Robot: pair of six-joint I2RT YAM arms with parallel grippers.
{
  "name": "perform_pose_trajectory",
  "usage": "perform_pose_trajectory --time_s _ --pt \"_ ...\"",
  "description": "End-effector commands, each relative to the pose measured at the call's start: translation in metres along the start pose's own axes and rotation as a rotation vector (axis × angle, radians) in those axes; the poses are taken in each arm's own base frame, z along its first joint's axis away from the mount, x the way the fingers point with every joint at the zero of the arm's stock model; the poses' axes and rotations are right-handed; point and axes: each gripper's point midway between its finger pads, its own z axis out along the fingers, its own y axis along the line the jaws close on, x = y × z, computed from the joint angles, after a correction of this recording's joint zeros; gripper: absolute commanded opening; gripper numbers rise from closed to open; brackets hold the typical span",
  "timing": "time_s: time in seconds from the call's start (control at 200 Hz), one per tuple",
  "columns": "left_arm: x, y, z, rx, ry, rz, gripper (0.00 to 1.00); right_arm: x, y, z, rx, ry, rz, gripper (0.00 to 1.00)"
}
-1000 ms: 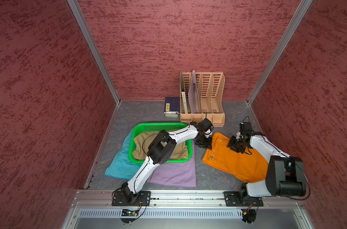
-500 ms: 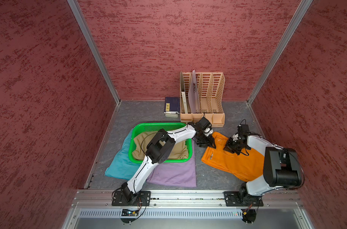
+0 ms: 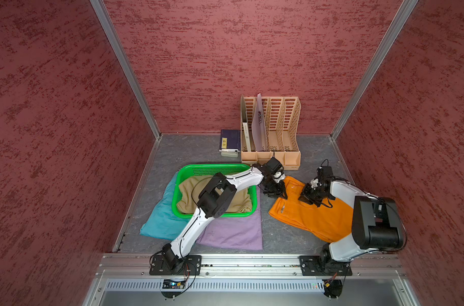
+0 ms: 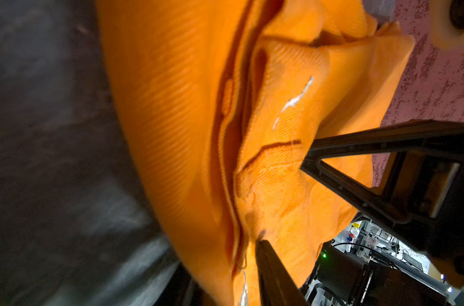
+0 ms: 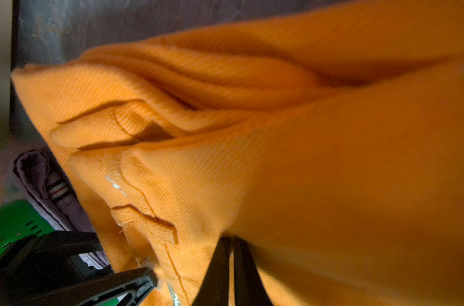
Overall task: Put the folded long pants in the basket
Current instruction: Pick up the long pant at the center of the board.
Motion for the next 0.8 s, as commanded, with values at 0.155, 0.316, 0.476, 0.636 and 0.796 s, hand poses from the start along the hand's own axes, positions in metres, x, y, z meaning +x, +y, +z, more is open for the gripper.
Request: perform_pose_trajectory --time_s 0.155,0.316,0.476,0.636,0.796 --pt "0.009 -0.007 0.028 0.014 0.042 0.019 0.3 0.013 -0.005 0.016 0.013 0.044 -0.008 0.11" --pt "0.005 -0.004 0.017 -0.035 0.016 0.035 0.0 0.012 -0.003 0.013 0.014 0.037 -0.015 0.11" --pt "-0.005 -0.003 -0.013 -0.136 -0.055 0.061 0.0 0.001 0.01 -0.007 -0.007 -0.043 -0.051 0.42" --pt "-0.018 0.012 -0.046 -0.258 -0.128 0.03 0.0 -0.022 0.004 -0.05 0.109 -0.214 -0.08 0.64" --pt "-0.028 0.018 -0.075 -0.315 -0.185 0.022 0.0 -0.04 -0.019 -0.085 0.234 -0.335 -0.032 0.71"
